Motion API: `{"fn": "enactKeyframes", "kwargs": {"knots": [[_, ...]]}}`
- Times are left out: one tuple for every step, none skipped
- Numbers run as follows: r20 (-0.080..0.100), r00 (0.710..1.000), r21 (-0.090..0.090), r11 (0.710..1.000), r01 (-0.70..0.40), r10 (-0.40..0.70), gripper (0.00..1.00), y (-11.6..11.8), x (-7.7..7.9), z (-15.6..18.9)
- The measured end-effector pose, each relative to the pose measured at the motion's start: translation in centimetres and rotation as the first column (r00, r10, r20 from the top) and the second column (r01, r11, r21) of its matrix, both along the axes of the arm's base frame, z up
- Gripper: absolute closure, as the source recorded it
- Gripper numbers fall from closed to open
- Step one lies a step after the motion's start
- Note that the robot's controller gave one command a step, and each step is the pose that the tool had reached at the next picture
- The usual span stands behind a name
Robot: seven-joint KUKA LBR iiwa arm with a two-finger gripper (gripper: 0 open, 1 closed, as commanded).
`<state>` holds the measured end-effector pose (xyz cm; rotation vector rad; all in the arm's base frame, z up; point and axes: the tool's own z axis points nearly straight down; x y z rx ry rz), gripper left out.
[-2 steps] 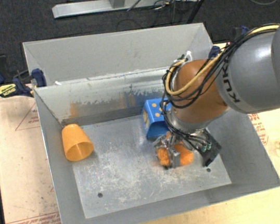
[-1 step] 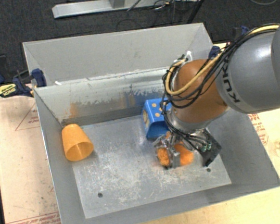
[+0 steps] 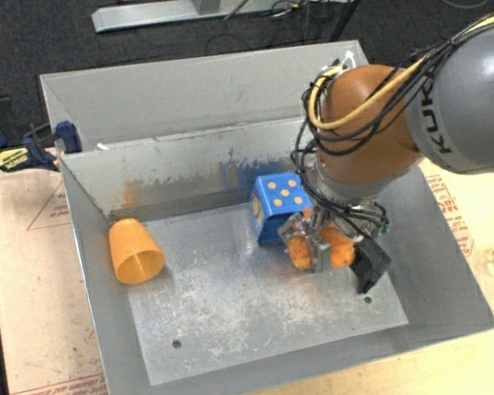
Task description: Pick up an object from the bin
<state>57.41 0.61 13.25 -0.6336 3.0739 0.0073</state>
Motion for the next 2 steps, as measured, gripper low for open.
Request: {"fn": "enactKeyframes", "kwargs": {"knots": [[0.000,1.000,0.000,1.000,0.000,0.000,1.00,0.0,0.0,0.0],[0.005,0.998,0.001,0.998,-0.066,0.066,1.00,0.0,-0.3,14.0]]}}
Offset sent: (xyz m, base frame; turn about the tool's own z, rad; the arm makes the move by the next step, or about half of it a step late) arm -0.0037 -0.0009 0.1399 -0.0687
